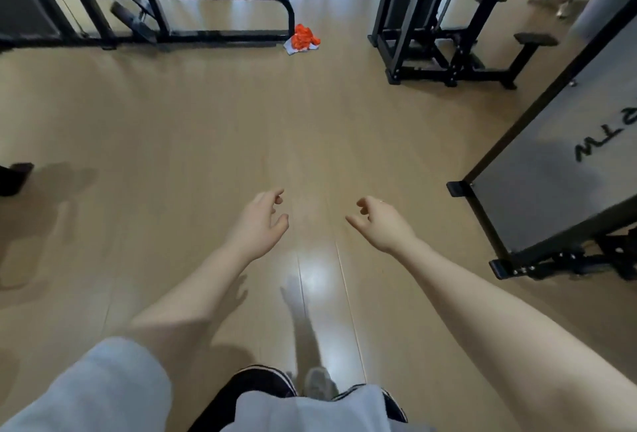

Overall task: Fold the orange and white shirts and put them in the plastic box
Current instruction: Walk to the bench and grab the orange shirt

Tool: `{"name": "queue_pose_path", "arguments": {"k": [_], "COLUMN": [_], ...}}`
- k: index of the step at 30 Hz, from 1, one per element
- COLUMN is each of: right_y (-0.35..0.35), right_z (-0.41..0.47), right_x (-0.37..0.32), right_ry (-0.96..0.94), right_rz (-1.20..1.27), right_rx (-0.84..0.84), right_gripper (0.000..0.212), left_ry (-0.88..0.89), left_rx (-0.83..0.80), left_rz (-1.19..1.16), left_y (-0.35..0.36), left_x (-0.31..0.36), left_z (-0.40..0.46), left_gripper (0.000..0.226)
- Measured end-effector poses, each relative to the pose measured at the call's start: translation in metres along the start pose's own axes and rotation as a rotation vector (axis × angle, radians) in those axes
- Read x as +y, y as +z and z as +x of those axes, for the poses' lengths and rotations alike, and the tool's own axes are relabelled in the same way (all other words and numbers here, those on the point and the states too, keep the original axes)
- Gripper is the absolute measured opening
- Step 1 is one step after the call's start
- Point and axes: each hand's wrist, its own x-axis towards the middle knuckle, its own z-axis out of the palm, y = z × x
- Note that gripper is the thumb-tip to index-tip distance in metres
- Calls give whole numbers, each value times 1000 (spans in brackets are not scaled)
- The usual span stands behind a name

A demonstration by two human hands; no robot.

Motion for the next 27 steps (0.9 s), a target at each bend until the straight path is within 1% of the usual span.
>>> {"name": "queue_pose_path", "arguments": {"k": [4, 8, 12, 14, 19, 23, 27], "right_y": [-13, -12, -23, -38, -79, -106, -128], "right_z": [114, 227, 343, 398, 527, 627, 738], "right_x": [-43, -76, -108, -126, -159, -164, -154], "right_ry": [-89, -127, -116, -102, -74, -39, -36], "right_rz": [0, 0, -14, -11, 69, 109, 99], "right_rx": [-48, -77, -90, -92, -38, -6, 9], "right_gripper": [50, 51, 50, 50, 48, 48, 48], "left_ry": [-46, -93, -127, -110, -73, -40, 14], "left_rx": [142, 193, 181, 174, 134, 87, 74], "left_rz": [-30, -76, -71, -57, -19, -14, -1], "left_y": [-35, -59, -95, -117, -166, -180, -177], "left_x": [-30, -72, -113, -126, -138, -136, -136], "left_z": [101, 205, 319, 373, 507, 615, 735], "left_gripper": [45, 44, 44, 43, 44, 44, 45]}}
